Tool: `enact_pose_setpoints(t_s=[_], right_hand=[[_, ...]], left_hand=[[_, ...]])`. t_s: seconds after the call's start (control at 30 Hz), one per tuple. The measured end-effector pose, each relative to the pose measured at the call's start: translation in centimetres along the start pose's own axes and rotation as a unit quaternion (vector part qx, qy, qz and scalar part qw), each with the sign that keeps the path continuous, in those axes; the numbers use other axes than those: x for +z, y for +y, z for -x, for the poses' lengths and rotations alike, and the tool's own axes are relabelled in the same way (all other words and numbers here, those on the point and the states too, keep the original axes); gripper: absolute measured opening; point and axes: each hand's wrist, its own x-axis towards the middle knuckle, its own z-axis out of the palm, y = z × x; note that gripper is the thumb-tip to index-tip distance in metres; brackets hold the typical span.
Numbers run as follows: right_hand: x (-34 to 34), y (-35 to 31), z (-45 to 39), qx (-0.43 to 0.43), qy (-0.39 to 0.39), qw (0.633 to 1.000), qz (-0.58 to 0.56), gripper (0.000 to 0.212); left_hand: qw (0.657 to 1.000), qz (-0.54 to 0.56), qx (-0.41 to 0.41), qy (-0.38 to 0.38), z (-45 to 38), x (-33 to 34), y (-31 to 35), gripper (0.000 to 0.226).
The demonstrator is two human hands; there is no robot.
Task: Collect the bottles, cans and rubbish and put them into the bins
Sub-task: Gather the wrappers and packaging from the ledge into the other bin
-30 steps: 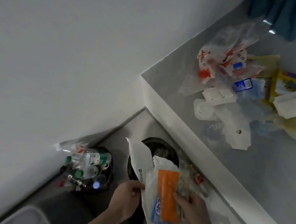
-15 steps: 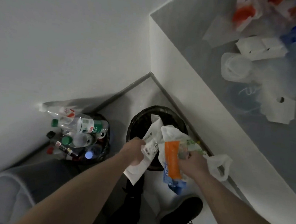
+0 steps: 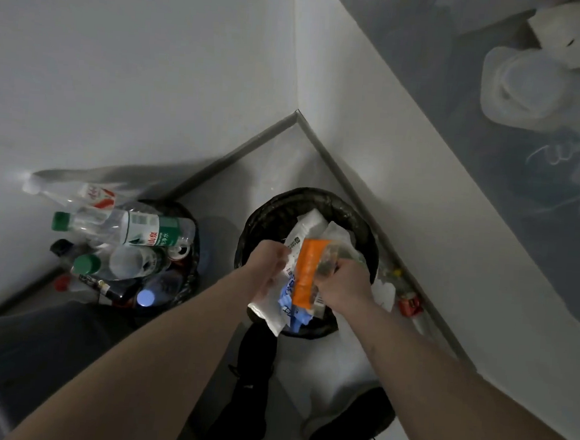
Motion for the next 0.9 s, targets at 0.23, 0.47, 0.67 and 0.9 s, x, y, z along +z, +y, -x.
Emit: enact_pose_setpoints(t_s=[0.23,0.47,0.67,0.9], right_hand=[[3.1,-3.1,-0.7,0.013,0.031,0.994,-0.103,0.024],[-1.0,-4.5,3.3,-0.078,-0.034,0.995,0.055,0.111],[-5.7,-0.3,6.4,-0.202,0.168,0.957,0.122,0.062],[-1.5,4.6,5.0,-0.037,-0.005,0.993,0.11,0.058]], left_hand=[[0.905,-0.29,0.296,0.091,1.1,0.1,0.2,0.042],[0.885,-0.31,0.323,0.127,2.9,-1.4,1.0,0.03],[0.819,-0.426,0.334,0.191,3.0,-2.7,0.3,0.023],[0.891,-0.38,0.179,0.174,1.7,-4.6,-2.6,0.039]])
